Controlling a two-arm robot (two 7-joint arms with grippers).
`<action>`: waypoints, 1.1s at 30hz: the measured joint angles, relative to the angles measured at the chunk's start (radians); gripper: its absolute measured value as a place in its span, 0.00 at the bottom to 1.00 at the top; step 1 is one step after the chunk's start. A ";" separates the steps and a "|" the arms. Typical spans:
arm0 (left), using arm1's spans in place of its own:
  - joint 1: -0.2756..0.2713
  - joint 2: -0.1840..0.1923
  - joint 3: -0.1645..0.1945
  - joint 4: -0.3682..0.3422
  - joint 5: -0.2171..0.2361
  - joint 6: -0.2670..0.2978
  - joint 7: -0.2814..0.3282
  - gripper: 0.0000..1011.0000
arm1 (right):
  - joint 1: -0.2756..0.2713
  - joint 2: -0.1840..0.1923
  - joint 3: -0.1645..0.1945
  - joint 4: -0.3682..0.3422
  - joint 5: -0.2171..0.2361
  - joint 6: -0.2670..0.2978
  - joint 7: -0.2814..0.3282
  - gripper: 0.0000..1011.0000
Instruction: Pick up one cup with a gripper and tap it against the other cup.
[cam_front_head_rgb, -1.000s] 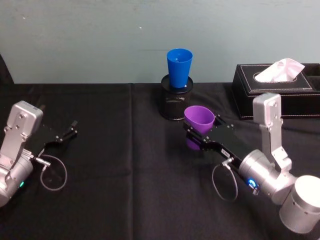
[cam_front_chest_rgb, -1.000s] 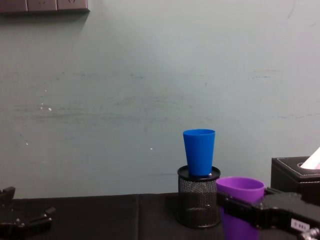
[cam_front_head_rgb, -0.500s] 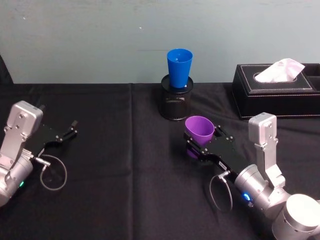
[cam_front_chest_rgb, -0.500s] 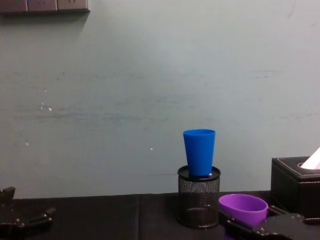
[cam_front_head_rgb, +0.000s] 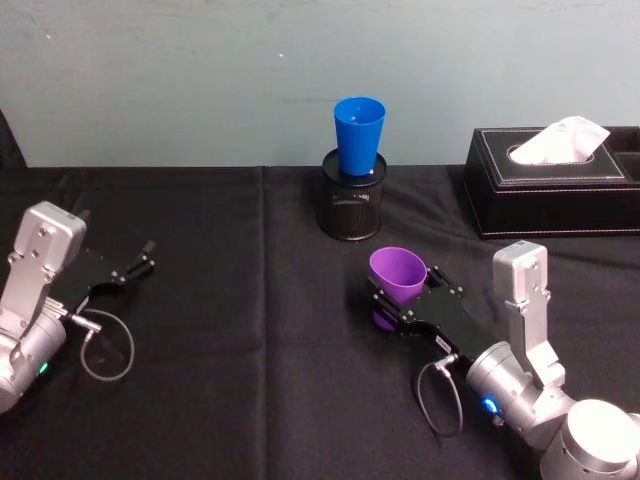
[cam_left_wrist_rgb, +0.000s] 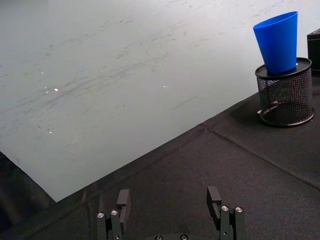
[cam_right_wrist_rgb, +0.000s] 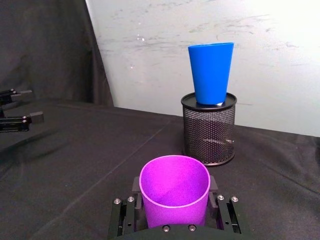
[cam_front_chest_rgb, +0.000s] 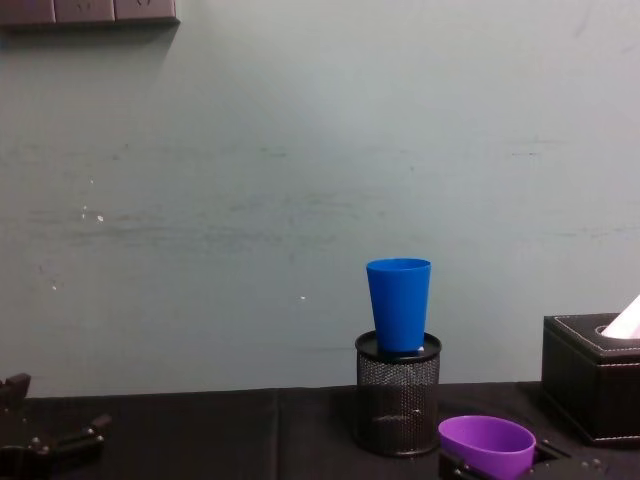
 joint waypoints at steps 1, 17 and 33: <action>0.000 0.000 0.000 0.000 0.000 0.000 0.000 0.99 | 0.001 -0.002 0.002 0.004 0.000 -0.006 0.001 0.72; 0.000 0.000 0.000 0.000 0.000 0.000 0.000 0.99 | 0.060 -0.039 0.000 0.079 -0.011 -0.054 0.017 0.72; 0.000 0.000 0.000 0.000 0.000 0.000 0.000 0.99 | 0.076 -0.051 -0.005 0.111 -0.020 -0.036 0.017 0.94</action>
